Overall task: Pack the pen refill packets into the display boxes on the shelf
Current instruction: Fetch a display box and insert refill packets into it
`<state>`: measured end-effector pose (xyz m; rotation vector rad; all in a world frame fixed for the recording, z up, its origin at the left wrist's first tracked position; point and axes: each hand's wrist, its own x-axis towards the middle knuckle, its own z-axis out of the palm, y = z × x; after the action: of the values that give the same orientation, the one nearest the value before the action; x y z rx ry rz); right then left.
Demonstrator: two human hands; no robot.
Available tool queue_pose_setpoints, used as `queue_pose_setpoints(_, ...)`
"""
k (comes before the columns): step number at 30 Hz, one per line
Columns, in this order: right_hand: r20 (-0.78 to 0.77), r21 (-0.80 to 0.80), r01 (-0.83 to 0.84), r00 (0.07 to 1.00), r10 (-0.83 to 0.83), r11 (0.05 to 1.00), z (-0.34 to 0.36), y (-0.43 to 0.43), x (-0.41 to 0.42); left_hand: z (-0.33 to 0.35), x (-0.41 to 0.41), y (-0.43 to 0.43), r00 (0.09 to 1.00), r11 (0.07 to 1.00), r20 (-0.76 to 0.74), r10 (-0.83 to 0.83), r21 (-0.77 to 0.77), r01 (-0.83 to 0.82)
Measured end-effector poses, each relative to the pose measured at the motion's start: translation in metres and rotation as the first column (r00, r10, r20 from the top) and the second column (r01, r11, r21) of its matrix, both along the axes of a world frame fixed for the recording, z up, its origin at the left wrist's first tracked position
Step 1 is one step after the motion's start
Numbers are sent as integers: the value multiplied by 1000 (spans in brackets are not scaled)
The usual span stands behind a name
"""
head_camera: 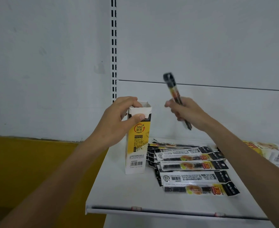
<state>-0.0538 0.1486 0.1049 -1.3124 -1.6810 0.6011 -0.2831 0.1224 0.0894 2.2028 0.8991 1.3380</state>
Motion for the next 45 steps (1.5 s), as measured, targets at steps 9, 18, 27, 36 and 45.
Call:
queue_pose_setpoints(9,-281,377,-33,948,148,926,76,-40,-52,1,-1,-1,1000,1000,10,-5,-23,6)
queue_pose_setpoints(18,273,158,-178,953,130,971,52,-31,-60,2,0,-1,999,999,18,-35,-6,35)
queue_pose_setpoints(27,15,293,-201,978,206,935,49,-31,-58,-1,-1,-1,999,999,23,-26,36,25)
queue_pose_setpoints(36,258,134,-258,941,218,957,36,-34,-56,0,1,-2,998,999,47,-32,29,31)
queue_pose_setpoints(45,645,-176,93,763,43,980,-34,11,14,0,0,1,999,999,-3,42,24,-42)
